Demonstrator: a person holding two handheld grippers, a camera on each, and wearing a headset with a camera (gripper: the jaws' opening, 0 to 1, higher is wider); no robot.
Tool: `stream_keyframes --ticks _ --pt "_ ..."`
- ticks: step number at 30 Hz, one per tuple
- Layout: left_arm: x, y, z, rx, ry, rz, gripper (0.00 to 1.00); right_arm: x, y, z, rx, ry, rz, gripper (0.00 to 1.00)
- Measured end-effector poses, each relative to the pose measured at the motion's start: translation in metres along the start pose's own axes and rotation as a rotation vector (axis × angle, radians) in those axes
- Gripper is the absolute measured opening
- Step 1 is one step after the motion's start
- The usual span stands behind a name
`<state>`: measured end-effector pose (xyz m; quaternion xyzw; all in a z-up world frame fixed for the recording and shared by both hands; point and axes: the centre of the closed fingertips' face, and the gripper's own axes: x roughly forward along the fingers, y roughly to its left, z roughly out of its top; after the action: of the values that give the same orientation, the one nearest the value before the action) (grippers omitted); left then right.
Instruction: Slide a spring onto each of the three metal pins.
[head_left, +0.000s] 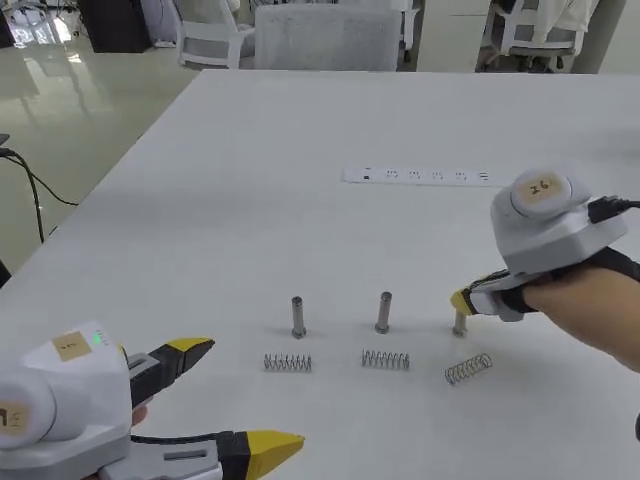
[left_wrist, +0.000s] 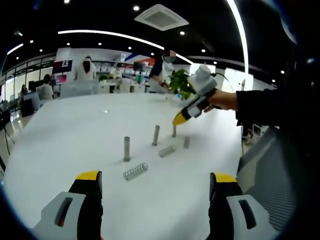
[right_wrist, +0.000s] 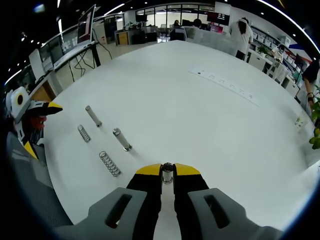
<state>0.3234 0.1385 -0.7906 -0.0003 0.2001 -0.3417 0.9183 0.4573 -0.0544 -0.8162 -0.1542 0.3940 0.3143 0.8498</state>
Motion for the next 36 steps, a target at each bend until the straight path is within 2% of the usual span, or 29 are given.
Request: stream_keyframes --ticks 15,26,36 --pt "-0.004 0.0003 0.0028 0.004 -0.005 0.008 0.85 0.0002 -0.0005 0.0005 -0.003 -0.007 0.003 0.05" --pt "-0.0056 0.0 0.0042 0.007 -0.007 0.009 0.85 0.0008 0.0006 0.0015 -0.065 -0.016 0.002 0.05" --pt "-0.0061 0.0 0.005 0.009 -0.009 0.011 0.85 -0.0003 0.0019 0.001 -0.076 -0.02 0.003 0.07"
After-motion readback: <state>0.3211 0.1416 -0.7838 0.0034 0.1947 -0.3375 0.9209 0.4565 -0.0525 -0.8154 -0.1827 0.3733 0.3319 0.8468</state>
